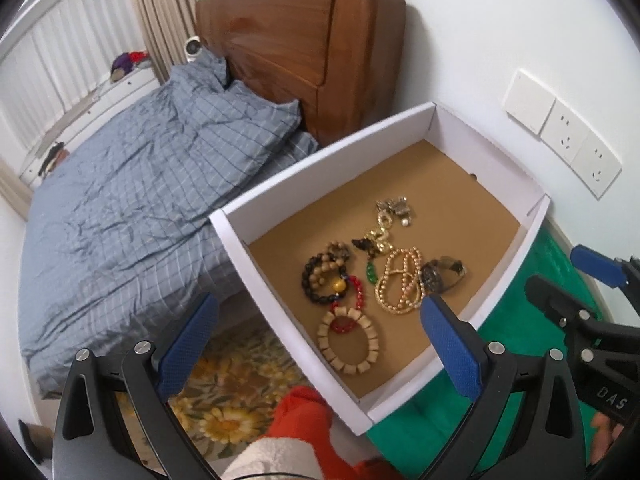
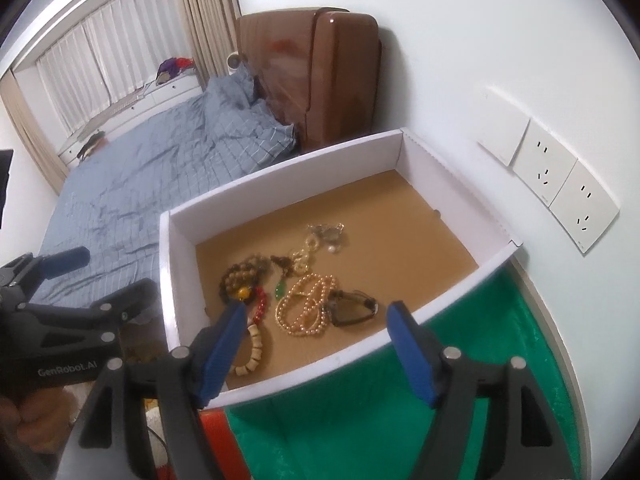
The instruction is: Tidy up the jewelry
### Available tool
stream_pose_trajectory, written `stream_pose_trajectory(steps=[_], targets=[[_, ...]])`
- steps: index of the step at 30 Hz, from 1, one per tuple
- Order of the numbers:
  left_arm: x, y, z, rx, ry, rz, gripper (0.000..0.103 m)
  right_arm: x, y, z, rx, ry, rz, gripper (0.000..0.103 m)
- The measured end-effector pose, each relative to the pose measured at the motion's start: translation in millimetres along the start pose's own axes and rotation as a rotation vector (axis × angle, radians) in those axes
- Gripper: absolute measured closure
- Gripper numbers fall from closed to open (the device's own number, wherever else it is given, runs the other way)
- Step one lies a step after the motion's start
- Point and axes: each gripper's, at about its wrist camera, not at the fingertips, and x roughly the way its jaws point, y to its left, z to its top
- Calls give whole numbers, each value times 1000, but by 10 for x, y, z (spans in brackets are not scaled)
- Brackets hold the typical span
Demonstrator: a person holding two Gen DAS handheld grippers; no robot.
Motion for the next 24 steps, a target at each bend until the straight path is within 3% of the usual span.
stream_pose_trajectory(steps=[24], targets=[[1, 56, 0, -21, 8, 16, 2, 42, 67, 25, -30, 17, -29, 29]])
